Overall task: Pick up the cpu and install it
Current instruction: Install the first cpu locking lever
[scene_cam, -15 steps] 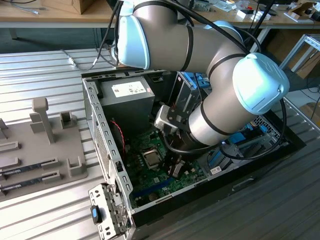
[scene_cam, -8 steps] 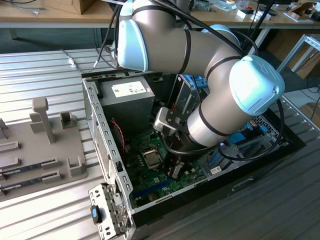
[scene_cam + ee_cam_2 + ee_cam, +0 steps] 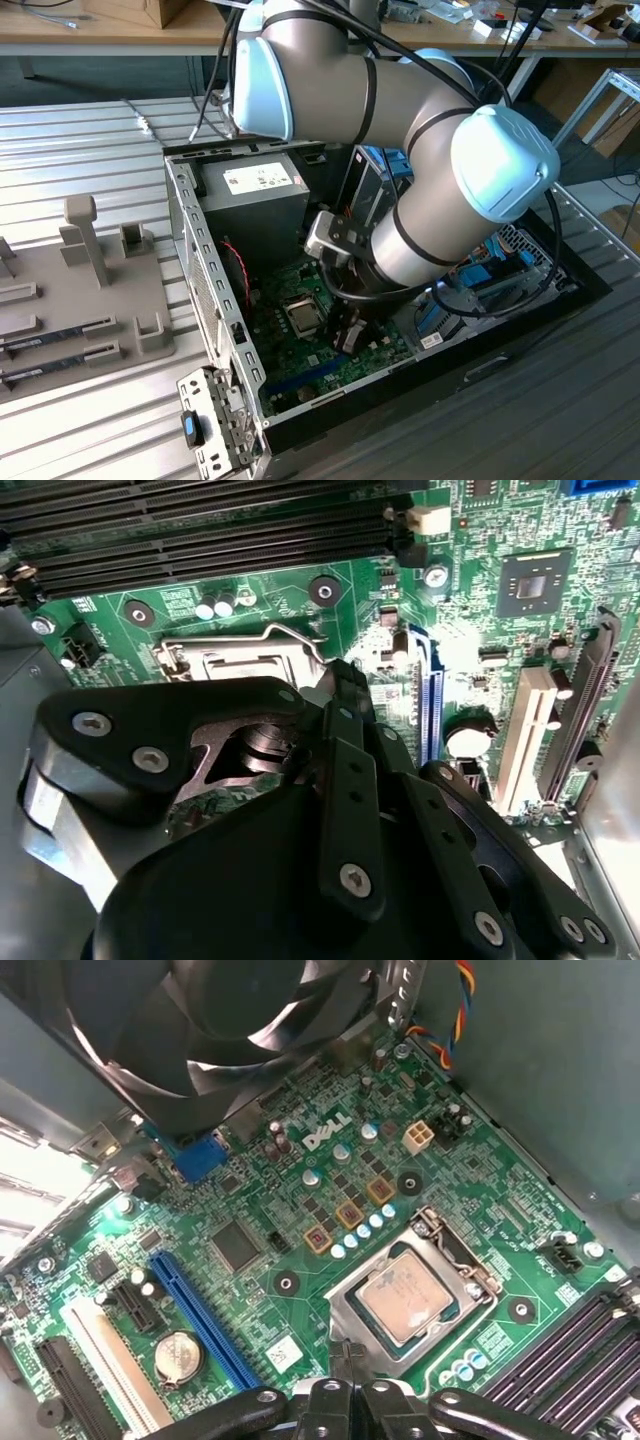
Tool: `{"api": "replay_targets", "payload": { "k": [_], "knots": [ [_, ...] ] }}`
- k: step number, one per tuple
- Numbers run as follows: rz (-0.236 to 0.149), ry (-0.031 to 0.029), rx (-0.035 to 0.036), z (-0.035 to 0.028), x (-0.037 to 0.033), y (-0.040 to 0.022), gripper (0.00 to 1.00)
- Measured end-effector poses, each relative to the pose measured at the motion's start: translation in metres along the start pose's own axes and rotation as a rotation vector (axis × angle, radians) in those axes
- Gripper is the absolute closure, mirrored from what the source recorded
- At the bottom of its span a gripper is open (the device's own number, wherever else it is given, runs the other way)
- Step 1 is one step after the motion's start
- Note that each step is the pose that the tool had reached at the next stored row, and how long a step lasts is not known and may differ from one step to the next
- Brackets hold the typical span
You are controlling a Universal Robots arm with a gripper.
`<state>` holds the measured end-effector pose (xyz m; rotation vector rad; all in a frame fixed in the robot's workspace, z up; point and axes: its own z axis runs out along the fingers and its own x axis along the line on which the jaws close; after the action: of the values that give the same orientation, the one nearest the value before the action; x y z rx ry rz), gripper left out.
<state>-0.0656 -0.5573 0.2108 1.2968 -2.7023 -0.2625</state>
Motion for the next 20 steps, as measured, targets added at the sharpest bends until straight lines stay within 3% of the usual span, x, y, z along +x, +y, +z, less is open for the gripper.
{"api": "replay_targets", "payload": {
  "k": [6,7,8,9,11,20],
  "knots": [
    [-0.001,0.0027,0.0020,0.0002,-0.0035,0.0022,0.89],
    [-0.003,0.0037,0.0026,-0.0031,-0.0042,0.0037,0.89],
    [-0.003,0.0041,0.0027,-0.0032,0.0010,-0.0006,0.89],
    [-0.003,0.0047,0.0023,0.0030,0.0017,-0.0027,0.89],
    [-0.003,0.0047,0.0016,0.0027,-0.0004,-0.0051,0.89],
    [-0.003,0.0047,0.0014,0.0018,-0.0052,-0.0012,0.89]
  ]
}}
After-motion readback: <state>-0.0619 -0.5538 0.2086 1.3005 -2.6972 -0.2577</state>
